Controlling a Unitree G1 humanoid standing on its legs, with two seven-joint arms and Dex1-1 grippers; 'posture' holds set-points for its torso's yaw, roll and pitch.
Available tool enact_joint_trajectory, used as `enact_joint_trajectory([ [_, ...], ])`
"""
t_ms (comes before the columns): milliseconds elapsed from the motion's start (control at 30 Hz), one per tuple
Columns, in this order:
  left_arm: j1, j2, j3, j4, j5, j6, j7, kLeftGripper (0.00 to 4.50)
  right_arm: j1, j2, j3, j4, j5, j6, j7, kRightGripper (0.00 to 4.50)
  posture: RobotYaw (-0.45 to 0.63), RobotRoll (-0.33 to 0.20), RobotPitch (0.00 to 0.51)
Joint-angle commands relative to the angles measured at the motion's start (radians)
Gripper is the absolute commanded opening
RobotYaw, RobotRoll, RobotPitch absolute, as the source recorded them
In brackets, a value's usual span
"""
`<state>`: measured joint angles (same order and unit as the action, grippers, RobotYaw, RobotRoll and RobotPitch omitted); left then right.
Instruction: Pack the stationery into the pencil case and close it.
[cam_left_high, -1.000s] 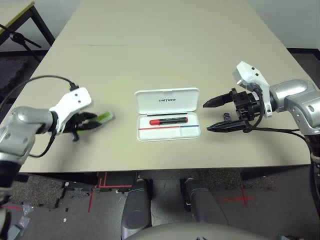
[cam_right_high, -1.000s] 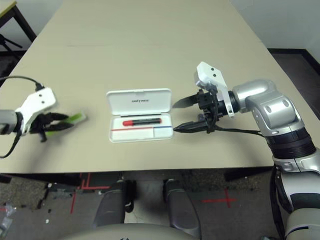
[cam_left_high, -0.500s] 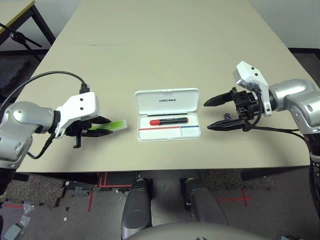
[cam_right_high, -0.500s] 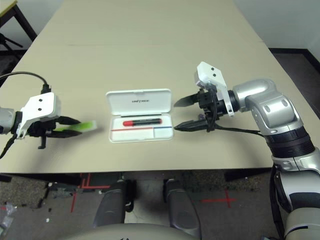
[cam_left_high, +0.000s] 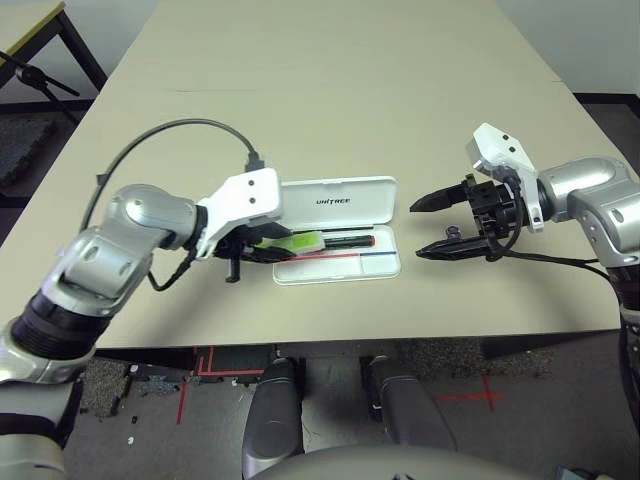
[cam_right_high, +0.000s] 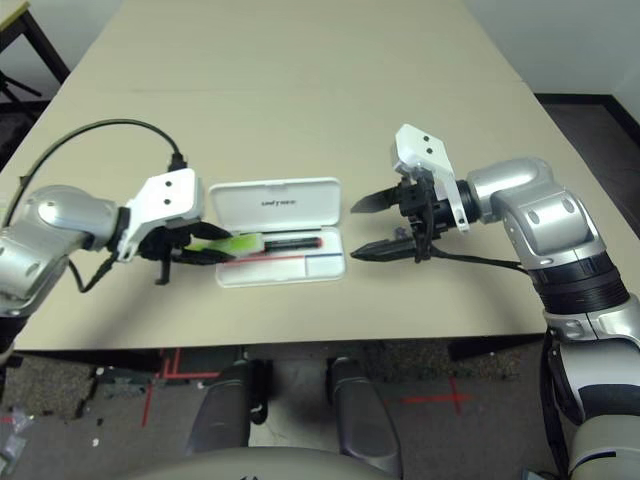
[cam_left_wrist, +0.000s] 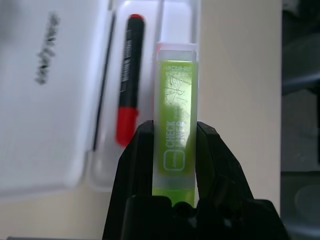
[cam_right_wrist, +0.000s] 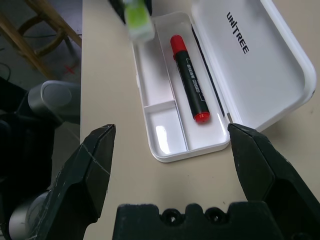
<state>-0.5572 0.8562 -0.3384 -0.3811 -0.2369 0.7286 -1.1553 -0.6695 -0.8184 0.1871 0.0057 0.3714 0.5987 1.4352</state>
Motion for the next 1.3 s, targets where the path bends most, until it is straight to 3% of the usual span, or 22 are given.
enact_joint_trajectory([
  [33, -0.039, -0.040, -0.054, -0.002, 0.033, 0.028, 0.032, 1.07, 0.011, -0.010, 0.008, -0.004, -0.008, -0.010, 0.002, 4.50, -0.01, 0.000, 0.161],
  [300, -0.088, -0.119, -0.115, 0.042, 0.062, 0.041, 0.061, 1.07, 0.011, -0.008, 0.012, -0.001, -0.015, -0.016, -0.002, 4.50, -0.02, 0.000, 0.160],
  [800, -0.079, -0.120, -0.180, 0.116, 0.127, -0.030, 0.039, 1.07, 0.020, -0.007, 0.012, -0.007, -0.029, -0.021, -0.006, 4.50, -0.04, 0.000, 0.155],
  [1300, -0.072, -0.128, -0.164, 0.088, 0.107, -0.001, 0.019, 1.07, 0.013, 0.004, 0.020, 0.016, -0.054, -0.047, -0.008, 4.50, -0.03, 0.000, 0.153],
])
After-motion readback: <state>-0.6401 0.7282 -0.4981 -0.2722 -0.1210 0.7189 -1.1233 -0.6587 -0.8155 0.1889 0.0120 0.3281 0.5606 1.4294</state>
